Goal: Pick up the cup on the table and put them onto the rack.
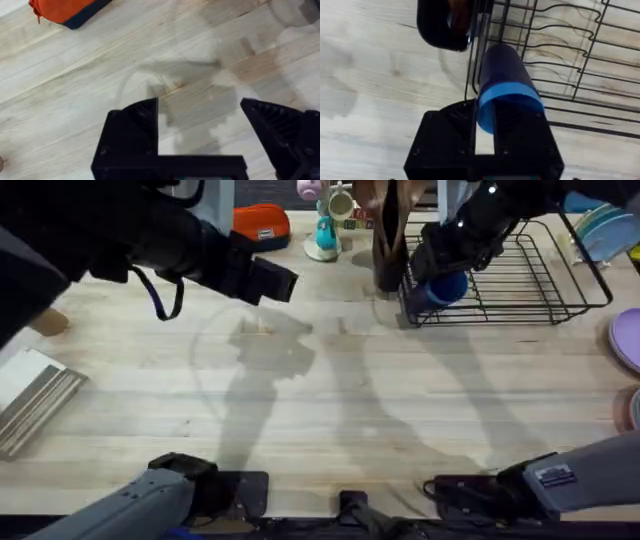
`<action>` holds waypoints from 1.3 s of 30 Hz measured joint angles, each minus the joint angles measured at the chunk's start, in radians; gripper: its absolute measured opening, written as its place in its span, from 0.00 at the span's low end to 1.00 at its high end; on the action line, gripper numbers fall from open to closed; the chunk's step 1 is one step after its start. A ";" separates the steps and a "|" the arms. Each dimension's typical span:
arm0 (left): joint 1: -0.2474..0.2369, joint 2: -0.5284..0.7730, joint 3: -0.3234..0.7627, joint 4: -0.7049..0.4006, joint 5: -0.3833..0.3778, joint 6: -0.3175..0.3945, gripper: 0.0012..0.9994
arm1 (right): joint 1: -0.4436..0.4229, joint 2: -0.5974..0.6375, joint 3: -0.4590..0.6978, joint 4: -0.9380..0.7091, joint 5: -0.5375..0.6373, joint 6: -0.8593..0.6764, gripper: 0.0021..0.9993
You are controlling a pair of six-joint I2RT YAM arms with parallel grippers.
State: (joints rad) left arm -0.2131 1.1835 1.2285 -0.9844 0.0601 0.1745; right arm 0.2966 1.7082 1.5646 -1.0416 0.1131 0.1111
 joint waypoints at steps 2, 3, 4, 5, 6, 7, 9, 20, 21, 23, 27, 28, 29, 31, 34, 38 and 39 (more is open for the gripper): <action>0.000 0.000 0.000 0.000 0.000 0.000 0.99 | 0.000 -0.002 0.000 0.000 0.000 0.000 0.20; 0.000 0.000 0.000 0.000 0.000 0.000 0.99 | 0.000 -0.006 0.000 -0.001 0.000 0.000 0.21; 0.000 0.000 0.000 0.000 0.000 0.000 0.99 | 0.000 -0.011 0.000 -0.002 0.000 0.000 0.22; 0.000 0.000 0.000 0.000 0.000 0.000 0.99 | 0.000 -0.022 0.000 -0.003 0.000 0.000 0.22; 0.000 0.000 0.000 0.000 0.000 0.000 0.99 | 0.001 -0.034 0.000 -0.003 0.000 0.000 0.23; 0.000 0.000 0.000 0.000 0.000 0.000 0.99 | 0.001 -0.050 0.000 -0.003 0.000 0.000 0.25; 0.000 0.000 0.000 0.000 0.000 0.000 0.99 | 0.005 -0.083 0.000 -0.003 0.000 0.000 0.28; 0.000 0.000 0.000 0.000 0.000 0.000 0.99 | 0.064 -0.272 0.005 -0.029 0.000 -0.007 0.99; 0.000 0.000 0.000 0.000 0.000 0.000 0.99 | 0.066 -0.286 0.005 -0.033 0.000 -0.007 1.00; 0.000 0.000 0.000 0.000 0.000 0.000 0.99 | 0.068 -0.316 0.005 -0.041 0.000 -0.003 1.00; 0.000 0.000 0.000 0.000 0.000 0.000 0.99 | 0.068 -0.381 0.005 -0.070 0.000 0.005 1.00; 0.000 0.000 0.000 0.000 0.000 0.000 0.99 | 0.068 -0.395 0.005 -0.078 0.000 0.008 1.00; 0.000 -0.001 0.000 0.000 0.000 0.000 0.99 | 0.068 -0.410 0.005 -0.086 0.000 0.009 1.00; 0.000 -0.005 0.000 0.000 0.000 0.000 0.99 | 0.068 -0.432 0.006 -0.104 0.000 0.012 1.00; 0.000 -0.036 0.000 0.000 0.000 0.000 0.99 | 0.068 -0.453 0.007 -0.142 0.004 0.017 1.00; 0.000 -0.108 0.000 0.000 0.000 0.000 0.99 | 0.068 -0.458 0.008 -0.196 0.044 0.052 1.00; 0.000 -0.124 0.000 0.000 0.000 0.000 0.99 | 0.068 -0.458 0.008 -0.211 0.063 0.068 1.00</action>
State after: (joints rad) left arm -0.2131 1.0594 1.2282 -0.9848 0.0601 0.1745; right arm 0.3645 1.2503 1.5726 -1.2525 0.1757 0.1792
